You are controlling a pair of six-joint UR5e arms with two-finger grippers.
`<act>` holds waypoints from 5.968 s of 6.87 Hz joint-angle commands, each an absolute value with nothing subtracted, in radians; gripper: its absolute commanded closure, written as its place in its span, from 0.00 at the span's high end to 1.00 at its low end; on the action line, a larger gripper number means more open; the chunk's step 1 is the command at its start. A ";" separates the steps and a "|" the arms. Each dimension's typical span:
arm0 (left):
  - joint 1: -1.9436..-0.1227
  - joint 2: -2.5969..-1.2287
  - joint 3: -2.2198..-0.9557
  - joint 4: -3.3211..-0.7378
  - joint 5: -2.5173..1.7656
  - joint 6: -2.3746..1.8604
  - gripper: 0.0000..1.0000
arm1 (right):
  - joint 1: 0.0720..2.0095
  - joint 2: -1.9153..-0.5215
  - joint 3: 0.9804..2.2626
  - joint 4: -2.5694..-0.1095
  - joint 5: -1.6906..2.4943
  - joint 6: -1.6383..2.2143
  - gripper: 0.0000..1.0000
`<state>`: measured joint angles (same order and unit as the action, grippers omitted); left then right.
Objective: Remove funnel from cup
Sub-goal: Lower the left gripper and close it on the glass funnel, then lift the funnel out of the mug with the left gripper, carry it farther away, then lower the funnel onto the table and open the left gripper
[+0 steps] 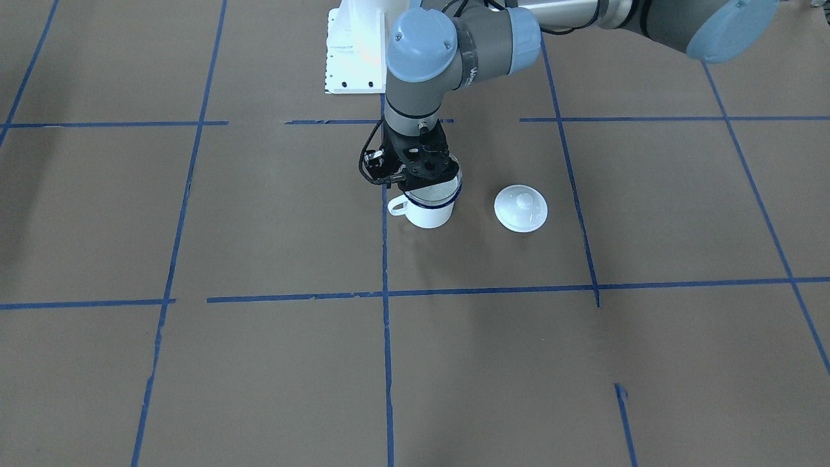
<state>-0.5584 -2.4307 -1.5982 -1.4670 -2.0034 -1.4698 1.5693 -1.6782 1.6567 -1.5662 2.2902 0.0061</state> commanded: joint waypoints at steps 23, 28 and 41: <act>-0.796 -2.206 -1.289 -2.524 -1.315 -2.431 0.00 | 1.569 -1.678 1.657 -1.566 2.290 0.006 1.00; -0.792 -2.201 -1.190 -2.523 -1.408 -2.459 0.00 | 1.569 -1.678 1.657 -1.566 2.290 0.006 1.00; -0.831 -2.103 -1.845 -1.638 -1.782 -1.484 1.00 | 1.569 -1.678 1.657 -1.566 2.290 0.006 1.00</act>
